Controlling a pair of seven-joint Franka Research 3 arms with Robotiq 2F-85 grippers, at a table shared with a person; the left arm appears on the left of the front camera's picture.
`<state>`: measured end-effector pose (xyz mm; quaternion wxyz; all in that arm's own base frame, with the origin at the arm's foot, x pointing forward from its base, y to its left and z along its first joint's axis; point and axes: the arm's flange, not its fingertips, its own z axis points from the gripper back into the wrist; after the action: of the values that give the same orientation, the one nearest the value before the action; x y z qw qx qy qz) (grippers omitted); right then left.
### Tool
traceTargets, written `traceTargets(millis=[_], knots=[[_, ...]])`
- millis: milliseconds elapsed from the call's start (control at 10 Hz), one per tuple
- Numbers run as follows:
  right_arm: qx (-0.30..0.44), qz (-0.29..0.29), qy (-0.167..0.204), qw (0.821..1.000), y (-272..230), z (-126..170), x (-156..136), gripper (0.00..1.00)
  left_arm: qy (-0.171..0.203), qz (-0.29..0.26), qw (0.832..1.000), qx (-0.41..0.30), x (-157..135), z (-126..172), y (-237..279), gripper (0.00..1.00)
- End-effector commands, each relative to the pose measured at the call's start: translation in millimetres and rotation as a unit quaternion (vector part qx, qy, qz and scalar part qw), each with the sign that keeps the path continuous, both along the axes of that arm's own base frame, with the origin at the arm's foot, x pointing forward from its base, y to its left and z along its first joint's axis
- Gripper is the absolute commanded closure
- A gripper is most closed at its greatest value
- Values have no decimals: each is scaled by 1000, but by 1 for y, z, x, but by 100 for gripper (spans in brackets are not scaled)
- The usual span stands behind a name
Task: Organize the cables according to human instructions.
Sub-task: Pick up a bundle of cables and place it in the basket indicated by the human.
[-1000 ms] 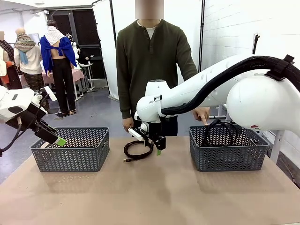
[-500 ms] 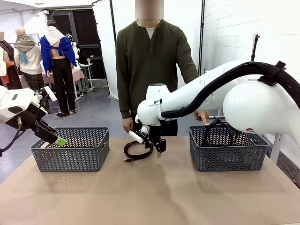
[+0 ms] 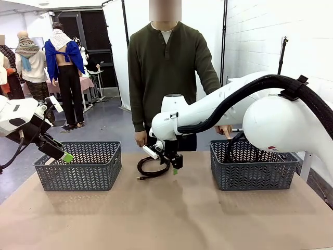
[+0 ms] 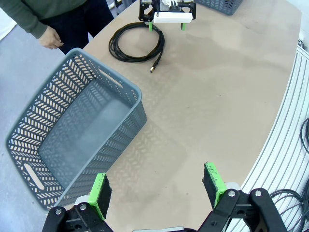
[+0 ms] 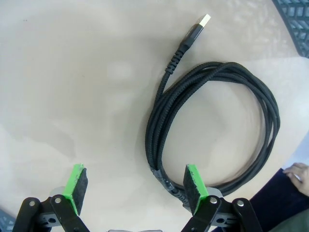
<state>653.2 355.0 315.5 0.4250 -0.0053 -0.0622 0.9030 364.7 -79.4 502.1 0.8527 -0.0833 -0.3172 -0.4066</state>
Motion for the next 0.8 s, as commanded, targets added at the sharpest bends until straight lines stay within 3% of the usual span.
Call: traceTargets(millis=[0,700], knots=[[-26,7,-19,999,1,-6,12,0,0,-2,1000,-7,1,-1,2,0],[-56,6,-6,998,-1,-23,22,0,0,-2,1000,-7,1,-1,2,0]])
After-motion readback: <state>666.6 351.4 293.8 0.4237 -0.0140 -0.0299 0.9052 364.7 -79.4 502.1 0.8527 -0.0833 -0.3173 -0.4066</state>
